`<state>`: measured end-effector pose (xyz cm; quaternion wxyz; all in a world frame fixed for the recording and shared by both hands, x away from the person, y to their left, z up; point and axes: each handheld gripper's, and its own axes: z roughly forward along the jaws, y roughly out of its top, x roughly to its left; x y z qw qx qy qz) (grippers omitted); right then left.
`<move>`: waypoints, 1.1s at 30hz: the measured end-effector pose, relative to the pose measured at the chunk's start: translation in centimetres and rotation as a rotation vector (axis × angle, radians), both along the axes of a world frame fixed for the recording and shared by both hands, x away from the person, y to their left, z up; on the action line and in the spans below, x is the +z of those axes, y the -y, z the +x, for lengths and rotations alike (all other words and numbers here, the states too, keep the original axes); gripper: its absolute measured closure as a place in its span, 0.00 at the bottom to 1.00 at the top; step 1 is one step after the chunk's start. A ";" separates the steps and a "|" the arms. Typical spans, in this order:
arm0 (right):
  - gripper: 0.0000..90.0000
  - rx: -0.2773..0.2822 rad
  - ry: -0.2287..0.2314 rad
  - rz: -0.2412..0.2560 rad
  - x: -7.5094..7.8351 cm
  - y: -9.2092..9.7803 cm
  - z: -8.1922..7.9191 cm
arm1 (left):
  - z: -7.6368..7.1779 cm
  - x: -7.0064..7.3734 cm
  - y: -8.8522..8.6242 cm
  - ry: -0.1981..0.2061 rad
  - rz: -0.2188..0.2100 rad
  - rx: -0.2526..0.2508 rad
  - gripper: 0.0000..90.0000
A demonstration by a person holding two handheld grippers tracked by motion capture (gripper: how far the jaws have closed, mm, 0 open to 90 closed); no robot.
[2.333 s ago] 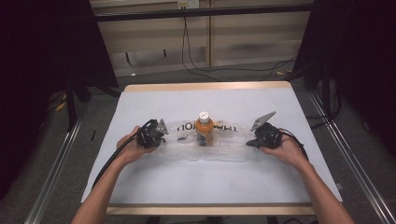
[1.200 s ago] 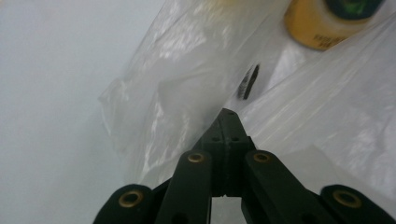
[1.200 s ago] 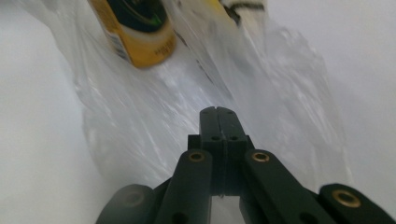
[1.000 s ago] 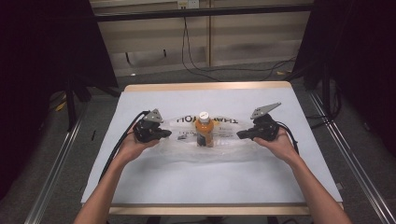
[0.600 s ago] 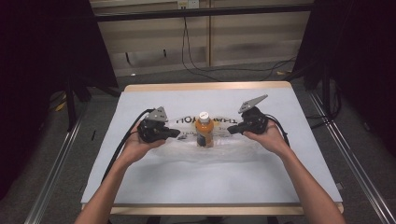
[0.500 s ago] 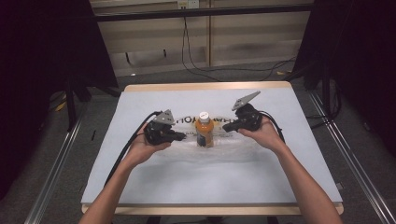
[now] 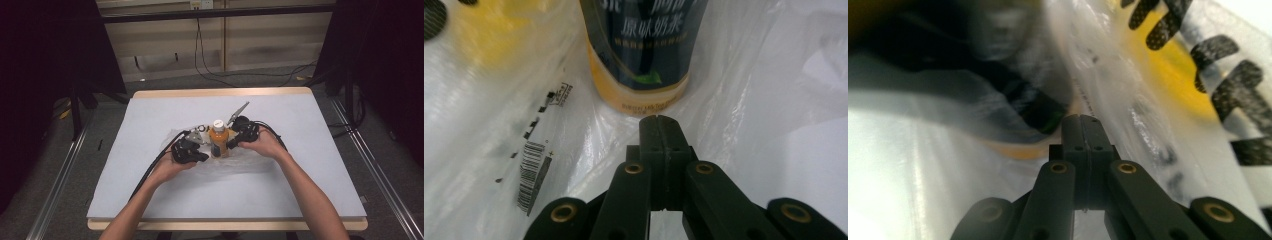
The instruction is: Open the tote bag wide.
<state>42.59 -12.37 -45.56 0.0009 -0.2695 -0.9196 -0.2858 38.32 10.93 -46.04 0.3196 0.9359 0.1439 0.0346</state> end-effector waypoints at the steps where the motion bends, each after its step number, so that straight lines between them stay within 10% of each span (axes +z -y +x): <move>1: 1.00 -0.003 -0.004 -0.002 -0.2 0.0 0.2 | -0.1 -0.1 0.1 -0.011 0.004 0.000 1.00; 33: 1.00 -0.222 -0.006 0.030 -1.6 -1.8 6.0 | -6.2 -0.6 1.0 0.004 0.018 -0.179 1.00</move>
